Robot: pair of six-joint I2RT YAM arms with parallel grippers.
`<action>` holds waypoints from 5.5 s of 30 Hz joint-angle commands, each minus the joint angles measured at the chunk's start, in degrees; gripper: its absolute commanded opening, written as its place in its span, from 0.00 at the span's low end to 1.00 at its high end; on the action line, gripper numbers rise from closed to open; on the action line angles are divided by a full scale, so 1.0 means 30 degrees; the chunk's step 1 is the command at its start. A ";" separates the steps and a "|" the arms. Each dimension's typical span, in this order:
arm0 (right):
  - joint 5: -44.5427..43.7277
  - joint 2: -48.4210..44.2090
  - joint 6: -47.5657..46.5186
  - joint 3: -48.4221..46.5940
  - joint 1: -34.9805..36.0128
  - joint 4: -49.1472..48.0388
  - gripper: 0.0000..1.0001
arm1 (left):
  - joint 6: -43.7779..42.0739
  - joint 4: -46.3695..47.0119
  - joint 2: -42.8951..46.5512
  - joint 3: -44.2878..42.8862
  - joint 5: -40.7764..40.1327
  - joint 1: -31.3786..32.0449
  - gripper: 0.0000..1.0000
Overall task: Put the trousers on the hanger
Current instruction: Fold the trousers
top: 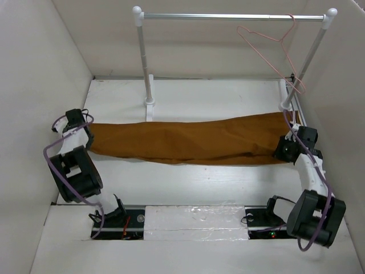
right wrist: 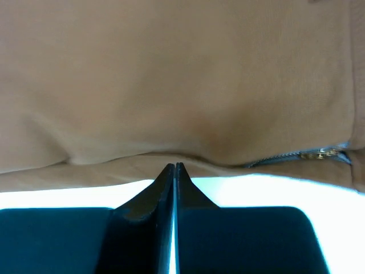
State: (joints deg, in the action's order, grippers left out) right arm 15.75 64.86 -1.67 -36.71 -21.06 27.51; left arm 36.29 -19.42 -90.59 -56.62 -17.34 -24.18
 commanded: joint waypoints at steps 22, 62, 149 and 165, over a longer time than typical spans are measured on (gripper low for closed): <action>0.2604 -0.0702 0.2432 -0.0157 -0.4872 -0.0319 0.75 | -0.0088 -0.0944 0.4064 -0.3162 0.2112 1.4294 0.71; 0.4152 0.3160 0.3485 0.1924 -1.1412 -0.6088 0.95 | 0.0032 0.3278 0.5412 0.1439 0.5634 1.8550 0.44; 0.2338 2.4506 0.4406 -3.2979 2.7293 -0.5891 0.80 | -0.3806 -0.3987 0.8834 -1.3155 -0.6872 1.2075 0.15; 0.1168 0.8179 -0.0145 -1.1471 2.3045 -0.4482 0.35 | 0.0586 0.0496 0.9806 0.4868 0.4432 0.2557 0.68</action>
State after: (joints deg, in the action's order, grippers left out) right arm 19.77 92.31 2.68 -75.09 45.98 11.18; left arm 34.68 -24.51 -63.13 -42.33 -10.98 -13.04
